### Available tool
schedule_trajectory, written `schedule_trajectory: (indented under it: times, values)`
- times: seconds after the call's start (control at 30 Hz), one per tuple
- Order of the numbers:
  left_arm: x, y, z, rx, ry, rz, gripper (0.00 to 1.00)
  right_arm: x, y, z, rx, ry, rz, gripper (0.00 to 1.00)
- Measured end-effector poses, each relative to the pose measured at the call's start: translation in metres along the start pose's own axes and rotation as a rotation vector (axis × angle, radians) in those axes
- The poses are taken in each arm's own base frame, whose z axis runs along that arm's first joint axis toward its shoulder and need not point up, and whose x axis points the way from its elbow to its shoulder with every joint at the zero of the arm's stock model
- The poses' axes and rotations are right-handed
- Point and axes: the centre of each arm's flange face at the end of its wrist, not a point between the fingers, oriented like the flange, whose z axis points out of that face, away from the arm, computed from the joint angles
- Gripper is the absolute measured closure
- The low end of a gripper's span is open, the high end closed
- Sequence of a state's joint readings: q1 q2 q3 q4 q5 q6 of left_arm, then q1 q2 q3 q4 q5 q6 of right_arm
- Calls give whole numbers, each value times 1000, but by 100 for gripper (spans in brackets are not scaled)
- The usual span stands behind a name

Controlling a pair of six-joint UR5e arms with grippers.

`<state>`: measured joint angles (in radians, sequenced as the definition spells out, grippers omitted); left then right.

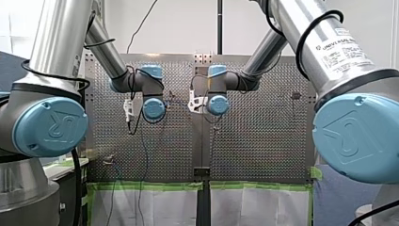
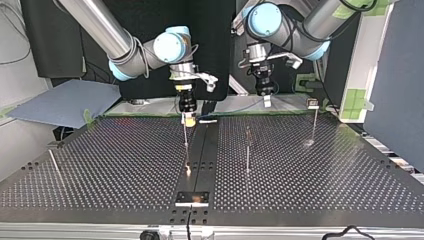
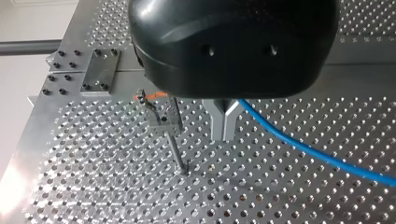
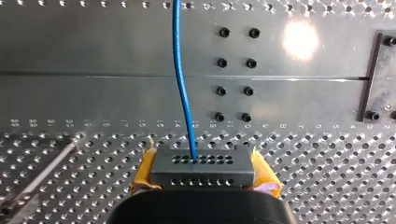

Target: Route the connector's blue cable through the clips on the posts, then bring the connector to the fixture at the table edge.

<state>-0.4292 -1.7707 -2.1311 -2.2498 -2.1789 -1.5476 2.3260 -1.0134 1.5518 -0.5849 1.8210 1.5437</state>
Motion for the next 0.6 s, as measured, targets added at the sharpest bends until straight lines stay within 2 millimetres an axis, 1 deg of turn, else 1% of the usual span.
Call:
schedule_trajectory:
  times: [0.3,0.6]
  values:
    - [-12,-2,20,-3,-18,-9,100,11,12,13,-19,8,1,88]
    - [-25,1,42,-12,-33,-13,100,25,16,23,-28,5,-5,88]
